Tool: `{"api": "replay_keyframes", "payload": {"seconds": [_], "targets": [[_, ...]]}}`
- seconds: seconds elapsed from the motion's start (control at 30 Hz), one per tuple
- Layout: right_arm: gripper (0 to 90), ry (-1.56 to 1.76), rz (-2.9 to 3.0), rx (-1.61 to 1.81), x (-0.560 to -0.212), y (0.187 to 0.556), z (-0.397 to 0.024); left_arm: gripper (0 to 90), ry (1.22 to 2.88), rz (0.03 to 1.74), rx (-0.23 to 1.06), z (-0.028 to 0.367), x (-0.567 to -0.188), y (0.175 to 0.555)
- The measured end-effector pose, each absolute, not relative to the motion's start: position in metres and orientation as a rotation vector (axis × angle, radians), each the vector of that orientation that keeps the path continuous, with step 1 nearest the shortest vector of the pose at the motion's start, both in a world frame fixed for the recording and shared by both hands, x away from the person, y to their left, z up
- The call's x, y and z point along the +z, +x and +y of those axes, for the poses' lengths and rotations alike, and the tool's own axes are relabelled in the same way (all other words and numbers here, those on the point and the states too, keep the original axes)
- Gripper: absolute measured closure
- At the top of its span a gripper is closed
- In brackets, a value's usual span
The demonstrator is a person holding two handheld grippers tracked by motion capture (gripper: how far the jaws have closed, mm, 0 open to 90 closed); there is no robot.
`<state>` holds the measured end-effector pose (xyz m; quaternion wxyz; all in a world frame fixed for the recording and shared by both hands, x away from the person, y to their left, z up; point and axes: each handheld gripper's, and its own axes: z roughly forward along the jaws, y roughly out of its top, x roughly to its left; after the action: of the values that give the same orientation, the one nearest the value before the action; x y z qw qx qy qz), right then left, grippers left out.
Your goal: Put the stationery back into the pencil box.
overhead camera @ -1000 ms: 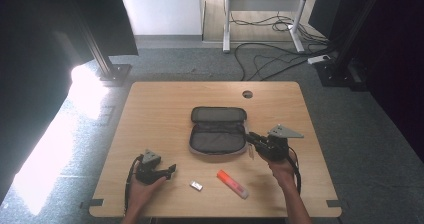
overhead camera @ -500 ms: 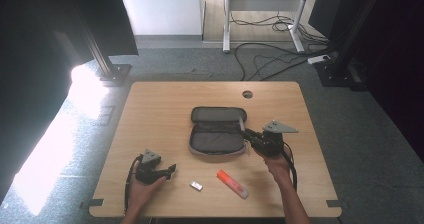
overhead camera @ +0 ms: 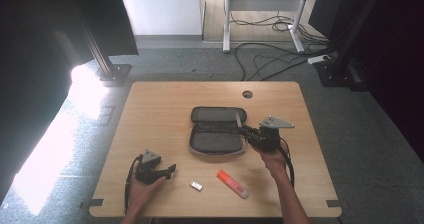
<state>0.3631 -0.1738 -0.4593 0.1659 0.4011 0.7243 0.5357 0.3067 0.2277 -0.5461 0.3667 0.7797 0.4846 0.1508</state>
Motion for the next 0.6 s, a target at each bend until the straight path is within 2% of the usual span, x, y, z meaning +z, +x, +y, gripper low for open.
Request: {"api": "replay_keyframes", "payload": {"seconds": [0.6], "targets": [[78.7, 1.15, 2.07, 1.51, -0.46, 0.381, -0.164, 26.9, 1.999, 1.246, 0.38, 0.228, -0.546, 0.307]]}}
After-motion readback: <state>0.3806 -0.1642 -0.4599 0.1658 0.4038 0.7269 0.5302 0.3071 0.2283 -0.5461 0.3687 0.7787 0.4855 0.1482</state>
